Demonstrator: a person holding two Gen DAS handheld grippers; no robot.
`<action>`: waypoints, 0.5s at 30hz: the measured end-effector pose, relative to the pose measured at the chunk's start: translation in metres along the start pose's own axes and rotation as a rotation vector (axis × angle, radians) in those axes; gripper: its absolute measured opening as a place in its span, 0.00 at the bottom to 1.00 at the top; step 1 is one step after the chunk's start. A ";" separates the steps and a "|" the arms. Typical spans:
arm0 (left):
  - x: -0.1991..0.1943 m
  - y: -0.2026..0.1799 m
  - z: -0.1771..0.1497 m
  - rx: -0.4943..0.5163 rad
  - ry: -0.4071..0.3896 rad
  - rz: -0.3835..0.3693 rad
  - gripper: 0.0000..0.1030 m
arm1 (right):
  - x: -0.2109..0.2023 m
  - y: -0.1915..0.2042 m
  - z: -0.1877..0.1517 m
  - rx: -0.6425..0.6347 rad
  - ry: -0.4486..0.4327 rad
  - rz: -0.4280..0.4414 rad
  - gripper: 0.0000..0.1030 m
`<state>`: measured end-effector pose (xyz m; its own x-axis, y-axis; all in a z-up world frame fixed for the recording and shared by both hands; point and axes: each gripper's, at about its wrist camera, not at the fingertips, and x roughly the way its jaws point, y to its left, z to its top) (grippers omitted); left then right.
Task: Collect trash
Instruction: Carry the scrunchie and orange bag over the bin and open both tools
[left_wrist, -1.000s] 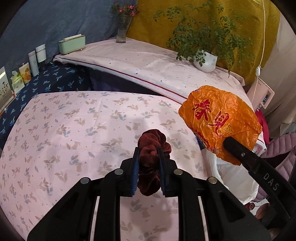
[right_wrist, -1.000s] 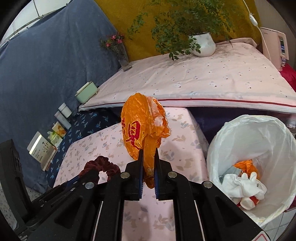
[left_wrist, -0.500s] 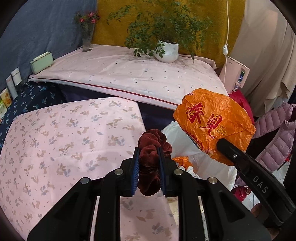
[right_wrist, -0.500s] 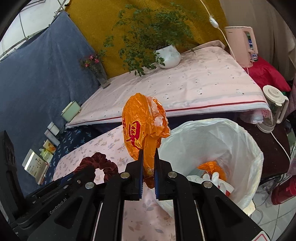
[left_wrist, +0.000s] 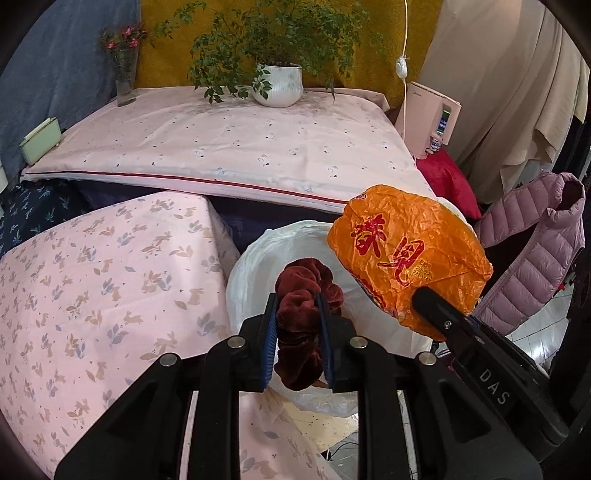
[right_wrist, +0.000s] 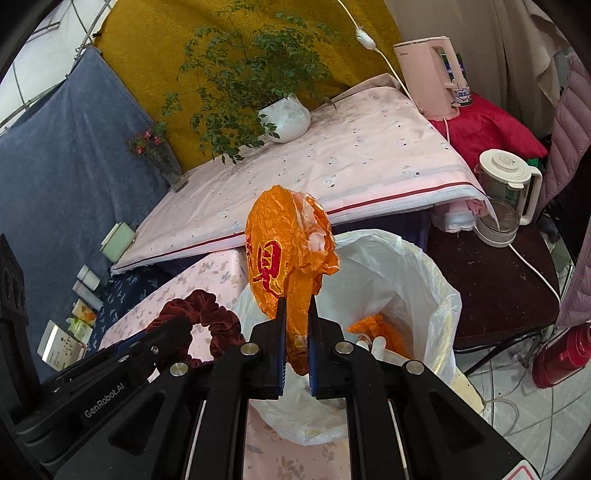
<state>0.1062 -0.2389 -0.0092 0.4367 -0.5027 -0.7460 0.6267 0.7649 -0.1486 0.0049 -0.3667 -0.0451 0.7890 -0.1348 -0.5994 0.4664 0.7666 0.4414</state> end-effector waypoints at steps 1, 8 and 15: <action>0.002 -0.001 0.000 -0.003 0.003 -0.006 0.20 | 0.000 -0.002 0.000 0.004 0.001 -0.002 0.09; 0.004 0.001 0.001 -0.019 -0.011 0.023 0.48 | 0.001 -0.012 0.000 0.023 0.004 -0.006 0.09; -0.001 0.006 -0.001 -0.017 -0.028 0.060 0.51 | 0.008 -0.011 -0.003 0.017 0.029 -0.005 0.09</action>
<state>0.1086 -0.2337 -0.0104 0.4913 -0.4665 -0.7355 0.5879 0.8007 -0.1152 0.0047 -0.3744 -0.0566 0.7747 -0.1201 -0.6208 0.4772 0.7552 0.4495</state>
